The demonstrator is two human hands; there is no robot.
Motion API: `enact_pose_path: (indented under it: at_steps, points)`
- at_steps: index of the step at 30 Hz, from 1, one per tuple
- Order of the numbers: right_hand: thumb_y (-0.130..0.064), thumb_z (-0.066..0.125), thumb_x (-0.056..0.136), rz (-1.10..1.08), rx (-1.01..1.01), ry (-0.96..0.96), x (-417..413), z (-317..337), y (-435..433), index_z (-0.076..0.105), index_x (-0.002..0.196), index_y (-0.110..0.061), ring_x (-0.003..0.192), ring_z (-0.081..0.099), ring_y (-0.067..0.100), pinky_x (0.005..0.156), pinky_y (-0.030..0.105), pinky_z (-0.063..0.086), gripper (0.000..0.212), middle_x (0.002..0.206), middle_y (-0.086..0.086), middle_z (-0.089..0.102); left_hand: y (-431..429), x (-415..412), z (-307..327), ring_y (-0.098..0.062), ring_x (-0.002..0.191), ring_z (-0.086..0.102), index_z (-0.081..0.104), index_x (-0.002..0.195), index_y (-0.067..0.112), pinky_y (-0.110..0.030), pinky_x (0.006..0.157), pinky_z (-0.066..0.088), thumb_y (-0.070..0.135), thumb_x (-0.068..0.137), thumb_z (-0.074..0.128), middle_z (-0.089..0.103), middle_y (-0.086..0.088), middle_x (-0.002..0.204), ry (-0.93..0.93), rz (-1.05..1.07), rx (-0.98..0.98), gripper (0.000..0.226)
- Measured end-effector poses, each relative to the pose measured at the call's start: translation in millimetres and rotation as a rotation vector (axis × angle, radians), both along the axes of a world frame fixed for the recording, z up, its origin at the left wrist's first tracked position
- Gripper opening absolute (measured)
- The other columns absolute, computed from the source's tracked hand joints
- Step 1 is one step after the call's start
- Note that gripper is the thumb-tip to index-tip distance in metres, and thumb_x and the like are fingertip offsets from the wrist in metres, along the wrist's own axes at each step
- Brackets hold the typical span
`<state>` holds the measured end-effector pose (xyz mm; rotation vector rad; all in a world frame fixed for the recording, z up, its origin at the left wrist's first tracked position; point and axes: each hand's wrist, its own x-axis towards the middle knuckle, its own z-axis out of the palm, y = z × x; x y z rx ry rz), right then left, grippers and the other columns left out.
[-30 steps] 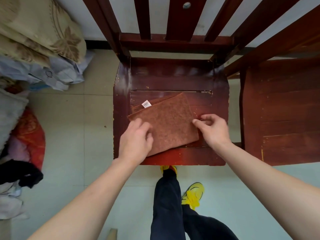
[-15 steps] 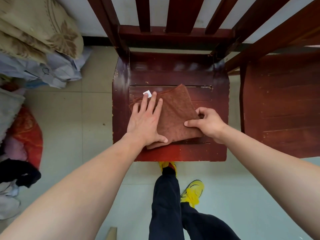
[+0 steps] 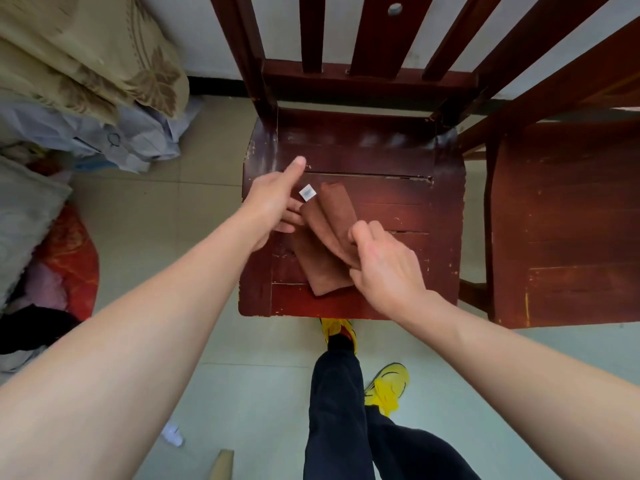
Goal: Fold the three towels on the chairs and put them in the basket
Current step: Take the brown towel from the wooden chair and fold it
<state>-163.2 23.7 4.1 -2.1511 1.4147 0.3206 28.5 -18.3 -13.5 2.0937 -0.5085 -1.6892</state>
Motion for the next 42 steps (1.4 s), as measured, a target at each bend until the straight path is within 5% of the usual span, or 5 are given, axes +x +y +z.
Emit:
enact_pose_path:
  at_steps: [7,22,28,33,42]
  points:
    - [-0.032,0.067,0.085,-0.048,0.173,-0.338,3,-18,30,0.054,0.131,-0.015,0.103,0.054,0.021,0.082,0.037,0.050,0.051,0.115,0.001,0.051,-10,7,-22,-0.016,0.064,0.057,0.067,0.086,0.019,-0.027,0.056,0.050,0.003,0.075,0.075,0.064,-0.005,0.082,-0.166,-0.204,-0.088,0.022]
    - [-0.019,0.056,0.094,-0.026,0.274,-0.305,15,-52,32,0.060,0.122,-0.023,0.095,0.057,0.017,0.074,0.037,0.051,0.029,0.104,-0.005,0.054,9,22,-40,-0.032,0.083,0.055,0.054,0.085,0.014,-0.038,0.061,0.041,-0.007,0.071,0.053,0.055,-0.006,0.085,-0.733,-0.781,-0.415,0.025]
    - [-0.011,0.062,0.089,0.127,0.098,-0.213,8,-57,46,0.061,0.108,-0.016,0.082,0.054,0.023,0.048,0.030,0.038,0.020,0.093,0.004,0.051,16,19,-26,-0.034,0.082,0.056,0.057,0.092,0.010,-0.042,0.062,0.047,0.012,0.081,0.047,0.051,-0.009,0.095,-0.671,-0.923,-0.615,0.015]
    - [-0.017,0.058,0.091,0.134,0.025,-0.259,-1,-65,57,0.057,0.119,-0.016,0.085,0.051,0.022,0.061,0.037,0.049,0.027,0.099,0.003,0.053,9,24,-29,-0.025,0.088,0.057,0.054,0.108,0.018,-0.038,0.072,0.047,0.057,0.090,0.047,0.055,-0.002,0.099,-0.561,-1.062,-0.488,0.043]
    - [-0.033,0.054,0.095,0.149,0.011,-0.272,-10,-68,62,0.060,0.126,-0.020,0.085,0.048,0.016,0.064,0.030,0.045,0.034,0.101,-0.004,0.052,-10,25,-50,-0.031,0.120,0.041,0.045,0.140,0.028,-0.043,0.094,0.038,0.054,0.083,0.060,0.045,-0.007,0.135,-0.739,-1.261,-0.514,0.064]
